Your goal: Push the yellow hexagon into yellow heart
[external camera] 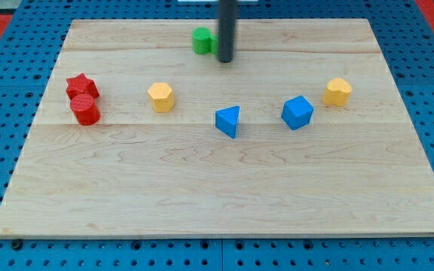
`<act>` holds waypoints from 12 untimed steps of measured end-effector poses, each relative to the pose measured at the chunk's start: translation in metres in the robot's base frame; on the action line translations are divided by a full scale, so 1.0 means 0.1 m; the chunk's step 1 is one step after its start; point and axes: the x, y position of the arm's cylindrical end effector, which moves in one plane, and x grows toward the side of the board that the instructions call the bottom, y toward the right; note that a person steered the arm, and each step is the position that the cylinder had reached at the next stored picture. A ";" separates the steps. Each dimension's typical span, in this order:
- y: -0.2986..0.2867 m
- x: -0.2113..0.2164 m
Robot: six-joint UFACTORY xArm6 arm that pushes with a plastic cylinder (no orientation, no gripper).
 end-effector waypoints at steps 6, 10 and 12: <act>-0.68 0.66; -0.36 0.21; 0.75 0.51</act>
